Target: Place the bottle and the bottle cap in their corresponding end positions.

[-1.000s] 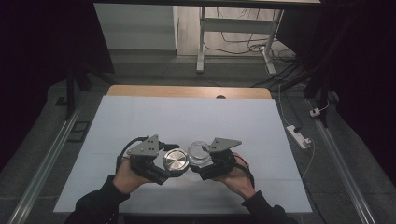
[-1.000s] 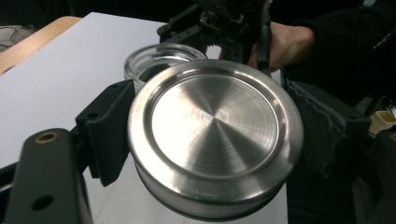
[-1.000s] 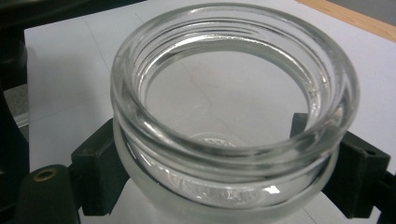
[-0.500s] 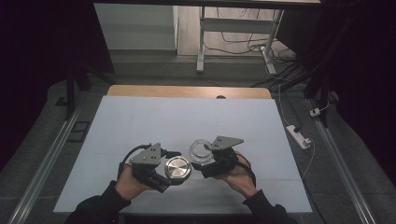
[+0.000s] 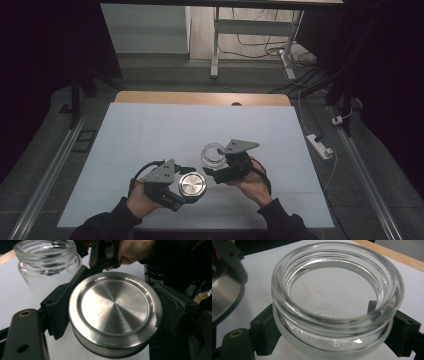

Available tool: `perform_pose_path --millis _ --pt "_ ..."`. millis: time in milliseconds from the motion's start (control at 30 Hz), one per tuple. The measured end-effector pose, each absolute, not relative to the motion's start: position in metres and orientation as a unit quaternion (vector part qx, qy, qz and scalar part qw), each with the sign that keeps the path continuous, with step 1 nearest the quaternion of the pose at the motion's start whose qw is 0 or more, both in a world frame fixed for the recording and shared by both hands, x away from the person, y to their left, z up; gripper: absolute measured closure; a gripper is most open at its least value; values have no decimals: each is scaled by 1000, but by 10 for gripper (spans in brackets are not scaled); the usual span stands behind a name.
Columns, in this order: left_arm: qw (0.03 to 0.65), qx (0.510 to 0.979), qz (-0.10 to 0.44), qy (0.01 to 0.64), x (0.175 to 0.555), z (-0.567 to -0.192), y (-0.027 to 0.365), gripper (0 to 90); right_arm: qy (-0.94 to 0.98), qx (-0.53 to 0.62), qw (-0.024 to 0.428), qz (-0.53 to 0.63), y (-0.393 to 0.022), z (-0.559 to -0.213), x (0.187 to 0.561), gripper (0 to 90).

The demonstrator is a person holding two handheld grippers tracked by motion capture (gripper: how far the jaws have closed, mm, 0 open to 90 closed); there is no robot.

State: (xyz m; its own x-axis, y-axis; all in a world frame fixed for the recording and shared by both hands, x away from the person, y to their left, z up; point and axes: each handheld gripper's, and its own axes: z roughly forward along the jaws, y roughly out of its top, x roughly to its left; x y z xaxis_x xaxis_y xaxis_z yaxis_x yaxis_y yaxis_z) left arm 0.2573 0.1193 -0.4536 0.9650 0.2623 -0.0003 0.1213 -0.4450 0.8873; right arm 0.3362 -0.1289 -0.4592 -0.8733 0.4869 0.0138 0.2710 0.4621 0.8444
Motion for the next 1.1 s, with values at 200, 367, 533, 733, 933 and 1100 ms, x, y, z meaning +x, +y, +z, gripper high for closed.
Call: perform_pose_path --millis 200,367,533,733,933,1100 --pt "514 847 65 118 260 -459 118 204 843 231 116 472 -128 -457 342 146" --pt "511 848 67 123 262 -465 116 204 842 235 120 472 -125 -456 347 146" --pt "506 851 71 120 264 -472 112 204 842 236 122 469 -122 -455 352 146" --pt "508 850 63 126 270 -483 109 204 837 240 127 474 -117 -452 362 146" --pt "505 852 51 127 277 -495 105 204 838 246 131 469 -107 -457 374 146" --pt "497 858 46 122 280 -502 98 204 838 255 134 464 -104 -462 384 146"
